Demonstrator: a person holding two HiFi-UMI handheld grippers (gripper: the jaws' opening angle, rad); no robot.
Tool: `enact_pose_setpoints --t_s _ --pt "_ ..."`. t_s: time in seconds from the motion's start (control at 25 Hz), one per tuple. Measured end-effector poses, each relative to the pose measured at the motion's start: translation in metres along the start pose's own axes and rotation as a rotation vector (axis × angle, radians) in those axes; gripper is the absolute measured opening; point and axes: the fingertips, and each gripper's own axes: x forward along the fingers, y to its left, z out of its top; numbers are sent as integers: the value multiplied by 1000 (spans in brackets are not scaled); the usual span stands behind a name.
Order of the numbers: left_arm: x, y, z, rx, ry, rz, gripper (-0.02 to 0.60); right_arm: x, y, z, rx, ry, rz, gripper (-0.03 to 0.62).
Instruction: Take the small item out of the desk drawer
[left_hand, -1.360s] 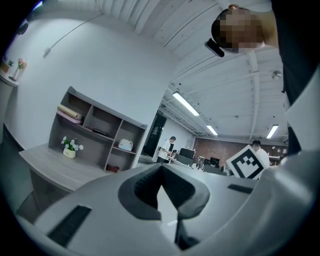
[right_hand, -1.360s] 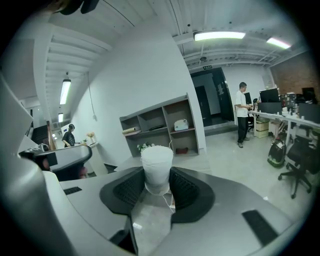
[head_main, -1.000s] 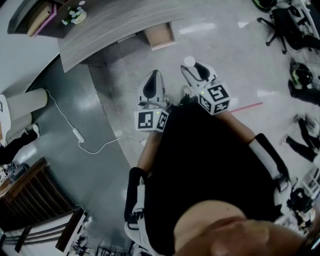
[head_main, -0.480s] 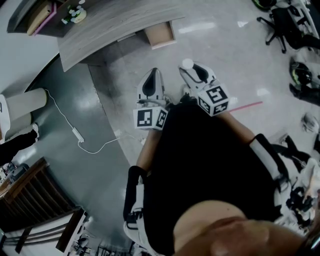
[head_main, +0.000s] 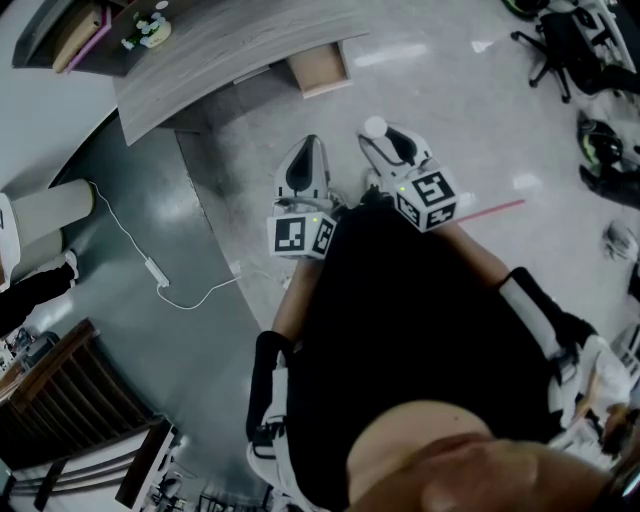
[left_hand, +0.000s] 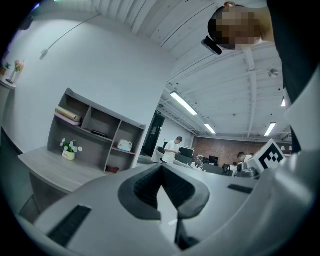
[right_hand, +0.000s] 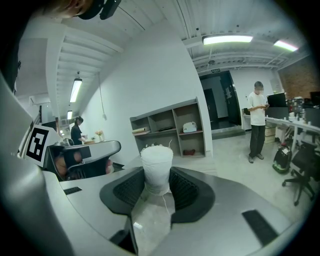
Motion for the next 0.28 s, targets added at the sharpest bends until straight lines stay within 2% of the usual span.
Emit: enact_pose_setpoints --t_s 0.28 --pt "-4 2 1 0 0 -8 -5 1 4 -3 9 -1 -20 155"
